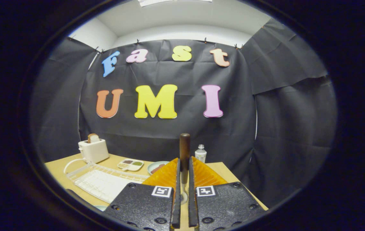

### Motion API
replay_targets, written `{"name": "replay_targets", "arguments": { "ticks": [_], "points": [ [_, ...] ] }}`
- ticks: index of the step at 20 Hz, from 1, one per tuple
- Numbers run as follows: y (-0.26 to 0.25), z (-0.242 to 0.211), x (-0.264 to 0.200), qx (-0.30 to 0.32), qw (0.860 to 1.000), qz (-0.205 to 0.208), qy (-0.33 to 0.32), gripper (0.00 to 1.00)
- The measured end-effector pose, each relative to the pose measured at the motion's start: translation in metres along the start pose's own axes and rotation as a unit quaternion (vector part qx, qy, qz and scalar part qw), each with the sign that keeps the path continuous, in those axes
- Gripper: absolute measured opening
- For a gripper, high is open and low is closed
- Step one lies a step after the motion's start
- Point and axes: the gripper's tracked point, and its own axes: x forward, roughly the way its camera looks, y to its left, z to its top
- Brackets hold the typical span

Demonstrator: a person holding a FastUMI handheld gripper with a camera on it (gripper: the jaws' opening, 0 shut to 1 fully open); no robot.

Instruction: Take the plate from the dish rack, then take the spoon from the basket and place it into the plate.

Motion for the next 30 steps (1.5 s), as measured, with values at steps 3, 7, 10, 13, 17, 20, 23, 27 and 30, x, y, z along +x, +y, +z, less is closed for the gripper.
{"name": "replay_targets", "arguments": {
  "ticks": [3, 7, 10, 13, 17, 20, 23, 27, 30],
  "points": [
    [0.038, 0.000, -0.040, -0.001, 1.000, 0.021, -0.007, 0.15],
    [0.090, -0.029, -0.081, 0.016, 0.999, 0.041, 0.021, 0.15],
    [0.130, -0.071, -0.101, 0.025, 0.996, 0.069, 0.055, 0.15],
    [0.162, -0.114, -0.111, 0.006, 0.994, 0.085, 0.075, 0.15],
    [0.182, -0.157, -0.117, -0.003, 0.992, 0.080, 0.093, 0.15],
    [0.181, -0.180, -0.119, 0.001, 0.992, 0.074, 0.105, 0.15],
    [0.173, -0.177, -0.125, -0.009, 0.995, 0.062, 0.080, 0.16],
    [0.160, -0.181, -0.131, -0.011, 0.996, 0.059, 0.072, 0.18],
    [0.148, -0.181, -0.137, -0.005, 0.996, 0.057, 0.073, 0.21]
  ]
}}
